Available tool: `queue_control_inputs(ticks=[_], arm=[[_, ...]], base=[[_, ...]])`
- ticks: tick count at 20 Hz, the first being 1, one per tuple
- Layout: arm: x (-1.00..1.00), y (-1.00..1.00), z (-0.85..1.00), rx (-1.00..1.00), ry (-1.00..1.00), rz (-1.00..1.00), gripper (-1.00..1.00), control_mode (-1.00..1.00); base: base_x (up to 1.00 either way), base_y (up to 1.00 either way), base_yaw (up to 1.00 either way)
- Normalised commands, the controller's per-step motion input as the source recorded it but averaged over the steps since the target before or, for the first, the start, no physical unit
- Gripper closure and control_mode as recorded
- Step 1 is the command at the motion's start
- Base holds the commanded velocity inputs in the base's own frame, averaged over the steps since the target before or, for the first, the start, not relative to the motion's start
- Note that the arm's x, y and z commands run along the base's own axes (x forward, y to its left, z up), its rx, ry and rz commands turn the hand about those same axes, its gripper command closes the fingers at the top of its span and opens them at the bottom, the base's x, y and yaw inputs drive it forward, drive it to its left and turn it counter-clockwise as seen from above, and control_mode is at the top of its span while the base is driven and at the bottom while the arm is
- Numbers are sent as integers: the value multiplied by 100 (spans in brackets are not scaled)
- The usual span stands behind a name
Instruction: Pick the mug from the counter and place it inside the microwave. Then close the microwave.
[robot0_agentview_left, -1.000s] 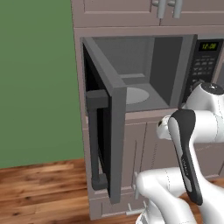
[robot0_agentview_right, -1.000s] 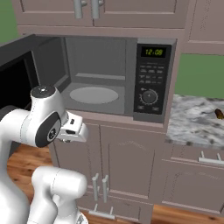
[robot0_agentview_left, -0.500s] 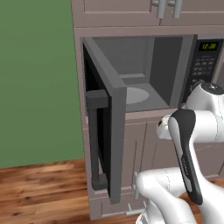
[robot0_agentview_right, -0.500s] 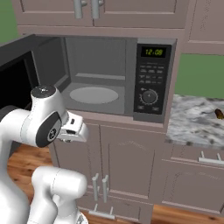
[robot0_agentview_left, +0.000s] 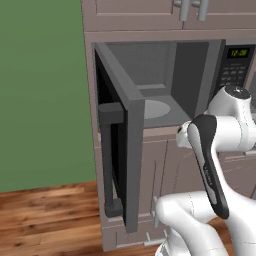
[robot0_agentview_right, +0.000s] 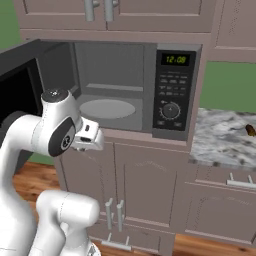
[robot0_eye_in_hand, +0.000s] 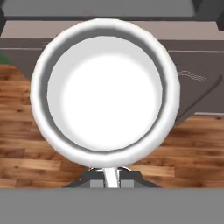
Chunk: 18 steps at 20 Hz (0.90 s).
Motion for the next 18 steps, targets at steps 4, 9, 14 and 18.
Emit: queue_control_inputs(ticks=[4, 9, 14, 18], arm=[[30, 38, 32, 0, -9, 0, 100, -100], [44, 48, 12, 0, -7, 0, 100, -100], [47, 22, 0, 0, 0, 1, 100, -100], [51, 0, 0, 0, 0, 0, 100, -100]], base=[[0, 0, 0], [0, 0, 0], [0, 0, 0], [0, 0, 0]])
